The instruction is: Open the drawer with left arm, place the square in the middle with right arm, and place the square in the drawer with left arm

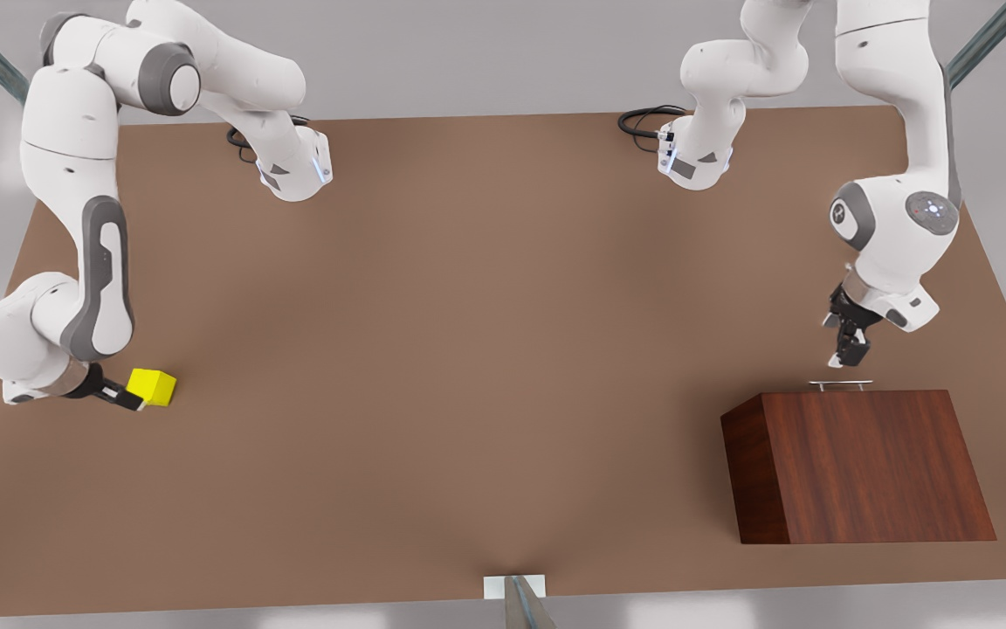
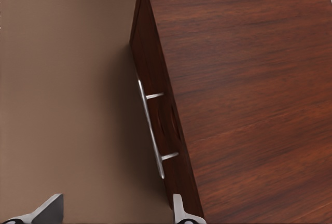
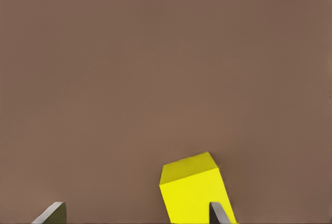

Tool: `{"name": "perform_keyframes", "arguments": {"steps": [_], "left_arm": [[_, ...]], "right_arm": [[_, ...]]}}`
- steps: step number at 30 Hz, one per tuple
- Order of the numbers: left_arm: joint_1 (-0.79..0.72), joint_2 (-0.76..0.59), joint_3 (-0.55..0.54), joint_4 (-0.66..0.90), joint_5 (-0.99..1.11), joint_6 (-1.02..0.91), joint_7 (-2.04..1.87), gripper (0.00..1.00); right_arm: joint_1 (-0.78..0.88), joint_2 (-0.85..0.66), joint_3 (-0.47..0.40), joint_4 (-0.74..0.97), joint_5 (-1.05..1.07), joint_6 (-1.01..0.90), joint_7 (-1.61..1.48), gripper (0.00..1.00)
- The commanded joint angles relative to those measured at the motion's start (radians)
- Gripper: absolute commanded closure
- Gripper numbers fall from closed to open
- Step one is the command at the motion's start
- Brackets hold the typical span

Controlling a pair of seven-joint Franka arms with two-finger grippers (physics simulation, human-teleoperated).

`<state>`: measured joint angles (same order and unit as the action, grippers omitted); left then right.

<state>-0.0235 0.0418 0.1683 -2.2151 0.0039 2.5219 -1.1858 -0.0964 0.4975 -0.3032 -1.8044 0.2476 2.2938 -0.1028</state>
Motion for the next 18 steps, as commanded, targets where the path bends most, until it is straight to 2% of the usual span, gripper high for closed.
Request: {"name": "perform_keyframes", "arguments": {"steps": [1, 7, 14, 18], "left_arm": [[-0.012, 0.003, 0.0, 0.0, -0.001, 0.002, 0.002, 0.0], [0.022, 0.052, 0.008, 0.0, -0.004, 0.049, 0.002, 0.0], [0.043, 0.107, 0.025, 0.0, -0.004, 0.12, 0.002, 0.0], [0.059, 0.145, 0.025, 0.003, -0.005, 0.163, 0.003, 0.0]], "right_arm": [[0.0, 0.01, -0.008, 0.0, 0.002, 0.004, -0.015, 0.0], [0.001, 0.038, -0.011, -0.032, 0.013, 0.064, -0.17, 0.0], [-0.017, -0.043, -0.014, -0.219, 0.016, 0.197, -0.221, 0.0], [-0.025, -0.016, -0.014, -0.22, 0.019, 0.234, -0.222, 0.0]]}}
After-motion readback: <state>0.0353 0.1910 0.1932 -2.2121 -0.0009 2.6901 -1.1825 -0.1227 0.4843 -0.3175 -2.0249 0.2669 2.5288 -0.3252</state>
